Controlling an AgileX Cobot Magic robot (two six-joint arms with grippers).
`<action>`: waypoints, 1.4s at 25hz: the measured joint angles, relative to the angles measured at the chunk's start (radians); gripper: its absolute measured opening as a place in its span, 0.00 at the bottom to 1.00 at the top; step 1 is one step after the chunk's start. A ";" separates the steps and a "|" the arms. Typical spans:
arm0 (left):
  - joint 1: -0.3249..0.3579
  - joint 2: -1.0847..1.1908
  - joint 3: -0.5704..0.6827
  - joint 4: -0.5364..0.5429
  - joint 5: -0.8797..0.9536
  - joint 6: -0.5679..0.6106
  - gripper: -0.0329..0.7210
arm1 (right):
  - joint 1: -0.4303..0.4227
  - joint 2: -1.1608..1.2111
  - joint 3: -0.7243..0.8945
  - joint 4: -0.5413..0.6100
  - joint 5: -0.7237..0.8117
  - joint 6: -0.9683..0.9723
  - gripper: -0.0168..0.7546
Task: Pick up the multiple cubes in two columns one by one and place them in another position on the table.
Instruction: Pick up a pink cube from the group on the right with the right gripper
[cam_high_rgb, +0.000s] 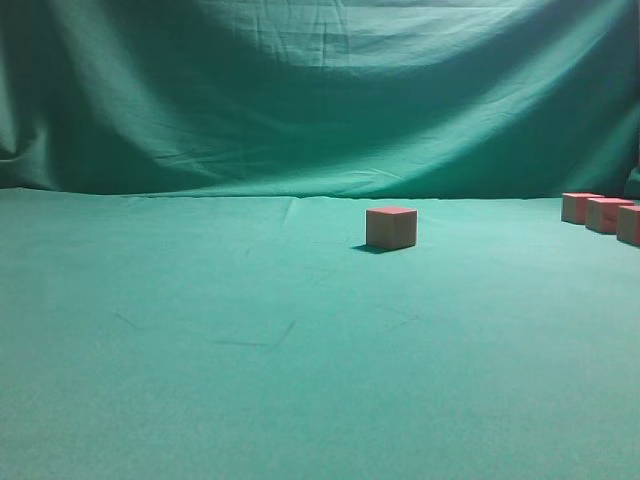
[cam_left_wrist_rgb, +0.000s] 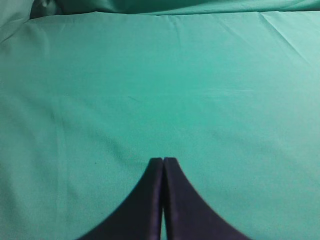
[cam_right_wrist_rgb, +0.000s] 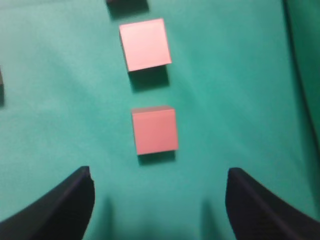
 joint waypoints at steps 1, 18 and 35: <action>0.000 0.000 0.000 0.000 0.000 0.000 0.04 | 0.000 0.017 0.000 0.000 -0.010 -0.010 0.72; 0.000 0.000 0.000 0.000 0.000 0.000 0.04 | -0.011 0.170 0.000 -0.015 -0.131 -0.070 0.72; 0.000 0.000 0.000 0.000 0.000 0.000 0.04 | -0.019 0.211 0.000 -0.005 -0.160 -0.070 0.51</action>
